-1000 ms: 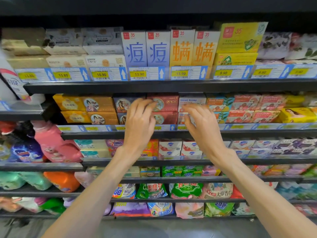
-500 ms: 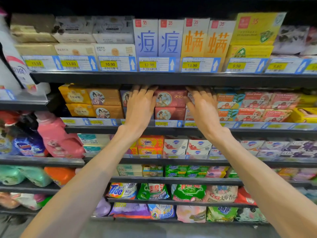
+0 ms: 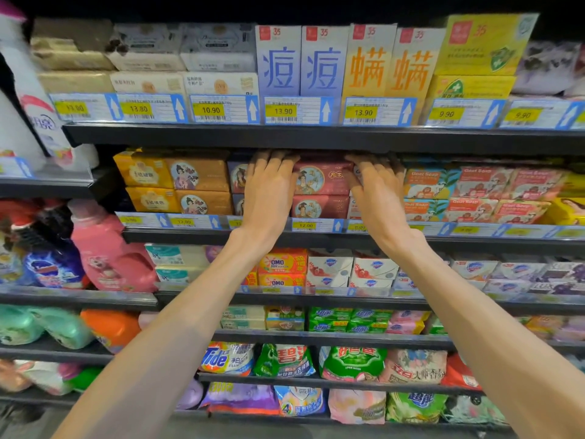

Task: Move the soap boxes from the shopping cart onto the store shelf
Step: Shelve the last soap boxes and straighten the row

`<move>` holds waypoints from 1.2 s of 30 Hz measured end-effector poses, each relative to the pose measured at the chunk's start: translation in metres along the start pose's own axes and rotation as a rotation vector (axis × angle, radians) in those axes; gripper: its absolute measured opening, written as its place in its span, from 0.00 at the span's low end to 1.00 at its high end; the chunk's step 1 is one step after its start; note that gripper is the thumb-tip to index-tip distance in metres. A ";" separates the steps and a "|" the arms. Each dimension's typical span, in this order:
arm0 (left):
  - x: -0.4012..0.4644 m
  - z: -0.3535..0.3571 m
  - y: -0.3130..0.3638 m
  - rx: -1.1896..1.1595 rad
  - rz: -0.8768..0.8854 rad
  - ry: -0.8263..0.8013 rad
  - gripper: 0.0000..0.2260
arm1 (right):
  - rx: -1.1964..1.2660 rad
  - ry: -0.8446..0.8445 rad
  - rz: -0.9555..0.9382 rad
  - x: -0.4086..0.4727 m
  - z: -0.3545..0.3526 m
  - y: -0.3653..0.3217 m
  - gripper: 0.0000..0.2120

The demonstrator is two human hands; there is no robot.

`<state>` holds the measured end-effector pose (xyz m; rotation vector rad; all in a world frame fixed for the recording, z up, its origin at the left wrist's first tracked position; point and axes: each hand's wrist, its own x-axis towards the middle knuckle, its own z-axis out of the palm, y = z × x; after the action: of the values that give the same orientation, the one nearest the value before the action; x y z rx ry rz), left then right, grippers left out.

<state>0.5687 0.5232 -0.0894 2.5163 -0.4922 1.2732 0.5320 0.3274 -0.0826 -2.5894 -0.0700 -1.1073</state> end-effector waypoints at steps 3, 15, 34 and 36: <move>0.000 0.000 0.001 0.004 -0.007 0.006 0.11 | -0.001 -0.005 0.000 -0.001 -0.002 -0.003 0.15; -0.001 -0.001 0.002 -0.054 -0.026 0.002 0.12 | -0.062 -0.012 -0.043 0.001 -0.001 0.001 0.14; -0.034 -0.023 0.042 -0.212 0.089 -0.054 0.13 | -0.013 -0.021 -0.170 -0.030 -0.026 0.012 0.15; -0.048 -0.022 0.063 -0.267 0.151 -0.136 0.14 | -0.009 -0.039 -0.191 -0.046 -0.036 0.026 0.16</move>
<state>0.5002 0.4827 -0.1099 2.3848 -0.8385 1.0112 0.4795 0.2955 -0.0990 -2.6570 -0.3278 -1.1220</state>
